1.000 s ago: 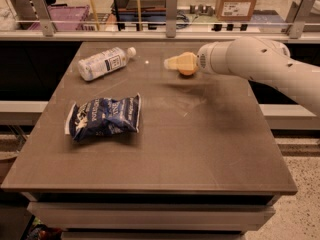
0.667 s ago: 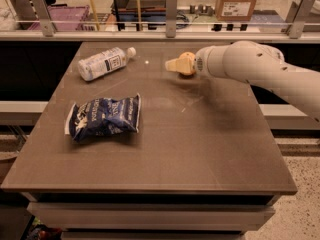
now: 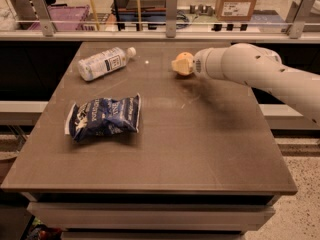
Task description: Pick orange
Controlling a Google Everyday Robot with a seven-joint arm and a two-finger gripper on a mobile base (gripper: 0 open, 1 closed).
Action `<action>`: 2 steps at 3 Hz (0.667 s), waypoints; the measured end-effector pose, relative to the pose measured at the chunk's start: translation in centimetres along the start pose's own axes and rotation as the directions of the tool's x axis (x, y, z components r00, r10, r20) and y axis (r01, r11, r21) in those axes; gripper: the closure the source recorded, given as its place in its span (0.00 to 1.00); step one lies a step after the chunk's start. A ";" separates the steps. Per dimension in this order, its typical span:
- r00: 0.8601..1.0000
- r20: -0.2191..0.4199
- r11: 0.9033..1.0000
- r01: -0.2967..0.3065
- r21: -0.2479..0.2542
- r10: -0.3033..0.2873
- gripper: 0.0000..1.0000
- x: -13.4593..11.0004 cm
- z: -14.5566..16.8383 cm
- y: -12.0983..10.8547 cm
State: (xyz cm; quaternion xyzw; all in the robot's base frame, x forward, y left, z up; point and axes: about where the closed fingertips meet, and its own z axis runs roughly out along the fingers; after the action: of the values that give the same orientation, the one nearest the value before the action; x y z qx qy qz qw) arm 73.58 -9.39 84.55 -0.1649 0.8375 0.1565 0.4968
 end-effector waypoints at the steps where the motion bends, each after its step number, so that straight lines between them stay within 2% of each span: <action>1: 1.000 -0.001 1.000 0.001 -0.002 -0.001 0.87 0.0 0.1 0.2; 2: 1.000 -0.001 1.000 0.002 -0.005 -0.002 1.00 0.0 0.2 0.3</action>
Offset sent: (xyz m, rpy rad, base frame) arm 0.0000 0.0018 -0.0002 0.0001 0.0003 0.0026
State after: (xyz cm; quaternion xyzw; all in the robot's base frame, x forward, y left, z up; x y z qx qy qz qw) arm 73.57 -9.03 84.52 -0.1670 0.8373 0.1579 0.4961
